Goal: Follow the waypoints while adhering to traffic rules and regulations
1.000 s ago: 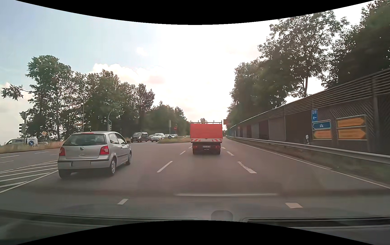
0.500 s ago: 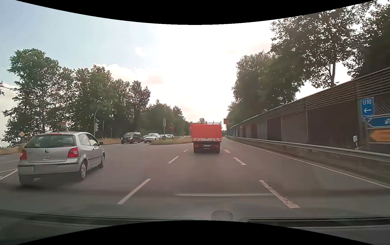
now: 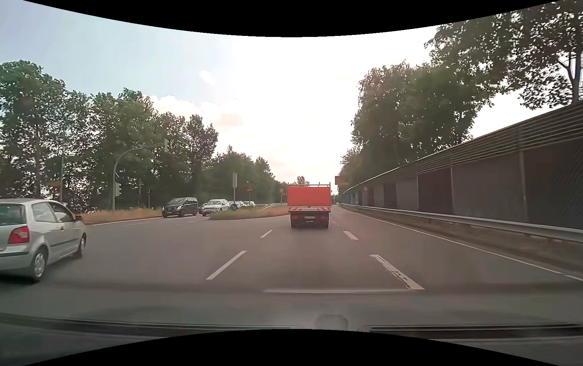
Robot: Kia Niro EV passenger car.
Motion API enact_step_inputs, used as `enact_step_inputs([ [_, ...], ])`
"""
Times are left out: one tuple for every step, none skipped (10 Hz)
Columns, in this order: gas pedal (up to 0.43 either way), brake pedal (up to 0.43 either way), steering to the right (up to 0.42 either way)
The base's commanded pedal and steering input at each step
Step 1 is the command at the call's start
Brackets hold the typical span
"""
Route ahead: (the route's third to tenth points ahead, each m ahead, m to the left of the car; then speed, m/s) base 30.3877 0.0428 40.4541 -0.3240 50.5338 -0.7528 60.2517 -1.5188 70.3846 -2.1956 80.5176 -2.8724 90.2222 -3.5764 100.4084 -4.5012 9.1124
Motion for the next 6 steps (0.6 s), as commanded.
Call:
enact_step_inputs([
  [0.287,0.0,0.002],
  [0.287,0.0,0.001],
  [0.287,0.0,0.001],
  [0.287,0.0,0.001],
  [0.287,0.0,0.001],
  [0.287,0.0,0.001],
])
